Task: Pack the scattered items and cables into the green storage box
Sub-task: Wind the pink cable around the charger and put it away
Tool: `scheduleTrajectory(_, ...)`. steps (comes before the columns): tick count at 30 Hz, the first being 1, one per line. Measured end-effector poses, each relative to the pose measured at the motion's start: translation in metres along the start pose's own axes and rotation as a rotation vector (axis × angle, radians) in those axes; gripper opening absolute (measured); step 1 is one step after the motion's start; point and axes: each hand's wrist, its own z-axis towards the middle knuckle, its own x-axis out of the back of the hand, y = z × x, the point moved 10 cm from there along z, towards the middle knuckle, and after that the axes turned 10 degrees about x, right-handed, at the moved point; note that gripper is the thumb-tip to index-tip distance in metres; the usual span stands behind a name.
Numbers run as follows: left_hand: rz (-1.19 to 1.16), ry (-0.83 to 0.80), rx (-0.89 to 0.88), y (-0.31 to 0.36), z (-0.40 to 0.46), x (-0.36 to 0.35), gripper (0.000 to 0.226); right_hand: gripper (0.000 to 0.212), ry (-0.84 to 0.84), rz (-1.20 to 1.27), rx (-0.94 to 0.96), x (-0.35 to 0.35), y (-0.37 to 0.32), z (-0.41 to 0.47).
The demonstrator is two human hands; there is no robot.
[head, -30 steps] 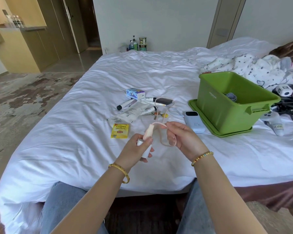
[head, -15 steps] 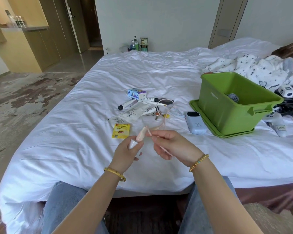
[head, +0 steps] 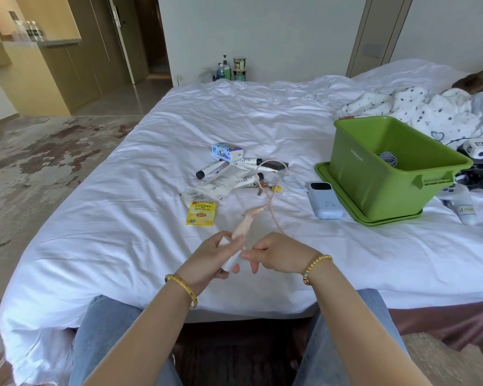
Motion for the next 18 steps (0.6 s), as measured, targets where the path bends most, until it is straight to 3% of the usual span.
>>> scheduleTrajectory(4,0.144,-0.039,-0.034,0.000,-0.004,-0.004,0.022,0.031,-0.127,-0.021,0.022,-0.007,0.000,-0.001)
scheduleTrajectory(8,0.105,-0.267,-0.045,-0.002,-0.012,-0.019,0.027,0.024,-0.187,0.052,0.075,-0.006,-0.005,-0.002)
scheduleTrajectory(11,0.318,-0.357,0.006,-0.008,-0.017,-0.029,0.027,0.027,-0.250,-0.091,0.029,-0.004,0.002,-0.001)
scheduleTrajectory(15,0.724,-0.312,0.055,-0.019,-0.010,-0.036,0.022,0.017,-0.332,-0.249,0.000,-0.004,0.001,0.003)
scheduleTrajectory(18,0.785,-0.210,0.024,-0.020,0.000,-0.036,0.026,0.021,-0.311,-0.281,0.013,-0.003,-0.006,0.010)
